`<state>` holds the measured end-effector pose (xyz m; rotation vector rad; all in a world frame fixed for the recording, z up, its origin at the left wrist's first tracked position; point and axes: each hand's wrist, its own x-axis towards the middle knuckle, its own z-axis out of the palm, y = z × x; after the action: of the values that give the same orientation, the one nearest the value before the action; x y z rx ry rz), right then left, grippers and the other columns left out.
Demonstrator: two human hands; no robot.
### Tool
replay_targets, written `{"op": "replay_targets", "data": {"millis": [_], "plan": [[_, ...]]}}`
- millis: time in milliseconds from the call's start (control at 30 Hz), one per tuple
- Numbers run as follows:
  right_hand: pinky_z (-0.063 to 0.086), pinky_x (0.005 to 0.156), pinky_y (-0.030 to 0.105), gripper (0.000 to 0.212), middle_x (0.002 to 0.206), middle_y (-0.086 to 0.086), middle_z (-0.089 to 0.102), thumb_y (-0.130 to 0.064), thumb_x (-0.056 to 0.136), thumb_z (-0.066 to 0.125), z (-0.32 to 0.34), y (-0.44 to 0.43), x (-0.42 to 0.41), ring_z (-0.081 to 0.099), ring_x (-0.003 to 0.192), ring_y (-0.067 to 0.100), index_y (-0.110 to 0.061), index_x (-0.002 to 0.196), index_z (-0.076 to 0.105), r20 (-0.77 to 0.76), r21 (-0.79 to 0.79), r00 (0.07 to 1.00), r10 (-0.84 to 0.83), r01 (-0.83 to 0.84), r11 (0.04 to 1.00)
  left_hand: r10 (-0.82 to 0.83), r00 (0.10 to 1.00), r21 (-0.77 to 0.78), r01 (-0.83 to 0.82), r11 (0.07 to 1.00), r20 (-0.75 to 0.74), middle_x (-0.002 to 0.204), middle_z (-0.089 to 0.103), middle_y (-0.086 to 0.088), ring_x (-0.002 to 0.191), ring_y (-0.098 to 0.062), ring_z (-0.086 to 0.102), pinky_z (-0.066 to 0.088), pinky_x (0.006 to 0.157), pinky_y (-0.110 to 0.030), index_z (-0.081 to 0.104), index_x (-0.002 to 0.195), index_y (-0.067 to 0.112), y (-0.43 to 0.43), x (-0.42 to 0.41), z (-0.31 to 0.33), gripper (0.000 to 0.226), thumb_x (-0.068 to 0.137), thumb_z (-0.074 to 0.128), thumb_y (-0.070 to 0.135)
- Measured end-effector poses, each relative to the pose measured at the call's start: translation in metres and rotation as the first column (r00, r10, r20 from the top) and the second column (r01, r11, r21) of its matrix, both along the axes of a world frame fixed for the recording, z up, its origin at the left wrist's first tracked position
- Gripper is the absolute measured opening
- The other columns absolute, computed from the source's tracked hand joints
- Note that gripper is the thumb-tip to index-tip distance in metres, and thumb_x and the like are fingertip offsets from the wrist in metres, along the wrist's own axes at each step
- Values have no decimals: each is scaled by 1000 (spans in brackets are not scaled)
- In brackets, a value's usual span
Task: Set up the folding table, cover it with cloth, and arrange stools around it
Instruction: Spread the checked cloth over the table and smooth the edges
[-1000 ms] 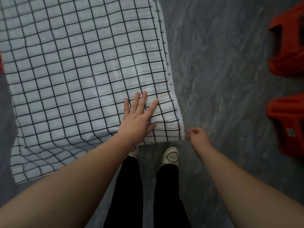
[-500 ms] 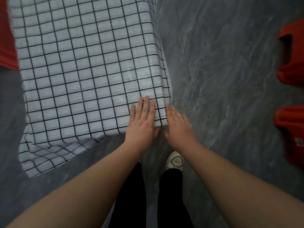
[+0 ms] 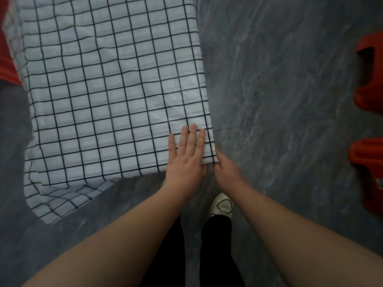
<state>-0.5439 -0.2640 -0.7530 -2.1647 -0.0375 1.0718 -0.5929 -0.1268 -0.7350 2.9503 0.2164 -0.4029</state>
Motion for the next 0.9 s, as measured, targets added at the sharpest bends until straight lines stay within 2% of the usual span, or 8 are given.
{"op": "replay_targets", "data": {"millis": [100,200,367,500,633,700,800,900], "plan": [[38,108,26,61,146,-5,54,-11,98,42,5,2,-1,50,132,15,-42,151,40,-57,32,997,-49,51,998,16,998,8,-16,1000,-56,165,-13,-11,152,-31,-16,-9,120,-58,-13,156,15,4,-4,-1,90,91,44,41],[37,114,34,55,146,-4,55,-13,99,42,6,3,-2,48,135,17,-39,147,46,-95,48,995,-41,46,998,6,997,17,-5,1000,-75,160,-26,-9,150,-31,-22,-11,119,-58,-21,154,16,4,-6,-1,93,93,47,32],[38,97,25,38,136,9,62,-14,104,42,0,8,7,55,126,27,-22,138,57,-94,1,995,-21,21,1000,-14,1000,-1,14,1000,7,166,4,-14,153,-33,0,2,120,-60,3,158,14,5,-3,-2,93,88,54,47],[45,91,31,39,128,5,67,-27,97,51,5,12,3,61,119,28,-31,136,55,-77,-76,997,-4,-2,997,-8,999,-6,9,1000,50,165,15,-15,153,-33,7,9,120,-61,15,157,11,9,-11,0,87,89,59,43],[48,101,37,71,135,-5,62,-18,84,53,21,11,9,59,120,18,-41,149,36,39,-26,999,-22,23,999,-5,1000,-29,5,1000,8,166,8,-14,153,-32,1,9,121,-58,6,157,11,15,-9,4,86,92,54,40],[45,101,33,61,137,-1,62,-10,90,50,26,10,11,58,122,22,-36,145,46,45,-33,998,45,-44,998,-18,999,-42,17,999,-29,166,2,-14,153,-32,-5,5,122,-57,1,158,13,15,-7,3,86,95,53,40],[47,99,36,41,131,8,65,-17,100,46,24,11,10,59,119,31,-28,138,55,33,-103,994,106,-103,989,-14,998,-32,12,999,-67,166,-7,-12,152,-31,-15,-5,121,-55,-11,156,16,15,-7,0,86,97,48,37],[48,97,39,37,127,11,66,-19,101,43,21,12,10,60,116,34,-25,135,57,24,-133,994,106,-102,986,-18,995,-22,16,1000,-96,165,-15,-11,150,-31,-22,-11,120,-55,-20,153,17,12,-4,3,85,99,43,33]]}}
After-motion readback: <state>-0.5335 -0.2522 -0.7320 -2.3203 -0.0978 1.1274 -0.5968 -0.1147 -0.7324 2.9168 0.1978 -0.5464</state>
